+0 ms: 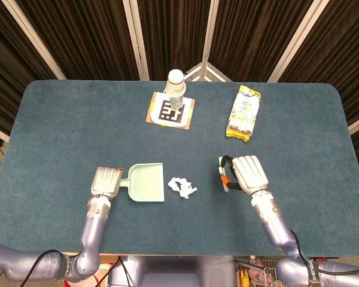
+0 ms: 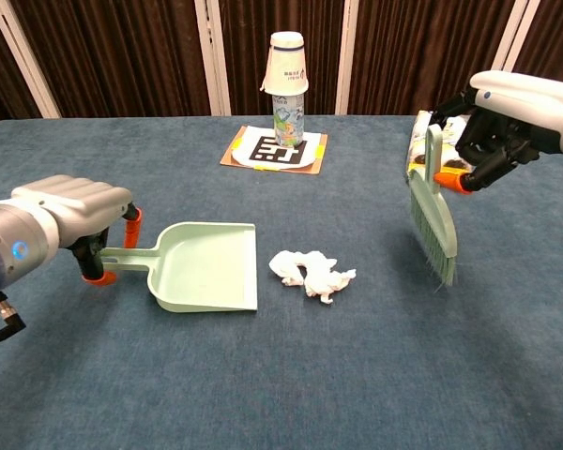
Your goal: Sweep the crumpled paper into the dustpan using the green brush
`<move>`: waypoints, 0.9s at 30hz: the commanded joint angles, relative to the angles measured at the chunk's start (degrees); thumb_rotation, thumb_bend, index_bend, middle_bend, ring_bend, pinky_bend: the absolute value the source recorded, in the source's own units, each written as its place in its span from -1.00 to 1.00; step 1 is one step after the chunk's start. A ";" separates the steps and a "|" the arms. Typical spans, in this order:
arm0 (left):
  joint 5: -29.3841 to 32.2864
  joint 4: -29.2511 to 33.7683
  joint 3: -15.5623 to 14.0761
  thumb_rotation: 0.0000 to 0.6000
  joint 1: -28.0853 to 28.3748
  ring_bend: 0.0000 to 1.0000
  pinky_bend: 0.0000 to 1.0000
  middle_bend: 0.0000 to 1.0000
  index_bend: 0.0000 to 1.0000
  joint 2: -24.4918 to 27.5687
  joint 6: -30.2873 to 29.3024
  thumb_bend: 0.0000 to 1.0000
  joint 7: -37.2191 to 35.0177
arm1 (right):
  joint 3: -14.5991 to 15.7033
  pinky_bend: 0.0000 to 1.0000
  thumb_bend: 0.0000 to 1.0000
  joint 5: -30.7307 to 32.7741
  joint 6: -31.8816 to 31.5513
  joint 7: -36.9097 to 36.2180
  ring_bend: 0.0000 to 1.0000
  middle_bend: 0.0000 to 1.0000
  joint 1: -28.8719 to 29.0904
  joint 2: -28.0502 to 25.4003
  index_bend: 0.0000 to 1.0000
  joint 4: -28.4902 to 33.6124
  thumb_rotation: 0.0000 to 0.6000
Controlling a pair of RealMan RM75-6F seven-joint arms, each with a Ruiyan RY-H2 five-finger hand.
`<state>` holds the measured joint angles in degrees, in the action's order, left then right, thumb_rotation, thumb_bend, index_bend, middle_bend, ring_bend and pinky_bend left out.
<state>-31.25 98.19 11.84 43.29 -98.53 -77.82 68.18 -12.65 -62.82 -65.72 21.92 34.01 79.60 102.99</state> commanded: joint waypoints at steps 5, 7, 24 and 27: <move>-0.36 -1.59 -0.38 1.00 1.31 1.00 1.00 1.00 0.14 -2.03 -0.29 0.09 -0.48 | 0.22 0.77 0.22 0.44 0.03 -0.12 0.84 0.80 0.04 -0.02 0.56 -0.02 1.00; -1.06 -1.69 -0.74 1.00 1.54 1.00 1.00 1.00 0.17 -2.28 -0.48 0.12 -0.66 | 0.28 0.77 0.23 0.58 0.05 -0.08 0.84 0.80 0.10 0.09 0.56 0.20 1.00; 0.98 1.68 0.28 1.00 3.70 1.00 1.00 1.00 0.19 -3.04 -3.15 0.13 1.28 | 0.98 0.77 0.23 2.12 -1.46 5.52 0.84 0.80 1.84 4.26 0.57 5.06 1.00; 1.68 1.61 0.52 1.00 4.13 1.00 1.00 1.00 0.19 -3.40 -3.45 0.14 1.64 | 0.91 0.77 0.23 3.51 -1.46 6.97 0.84 0.80 2.66 6.38 0.57 4.70 1.00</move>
<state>-29.66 99.83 12.29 47.33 -101.84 -81.20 69.73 -11.71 -60.05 -67.12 28.12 36.17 85.03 107.81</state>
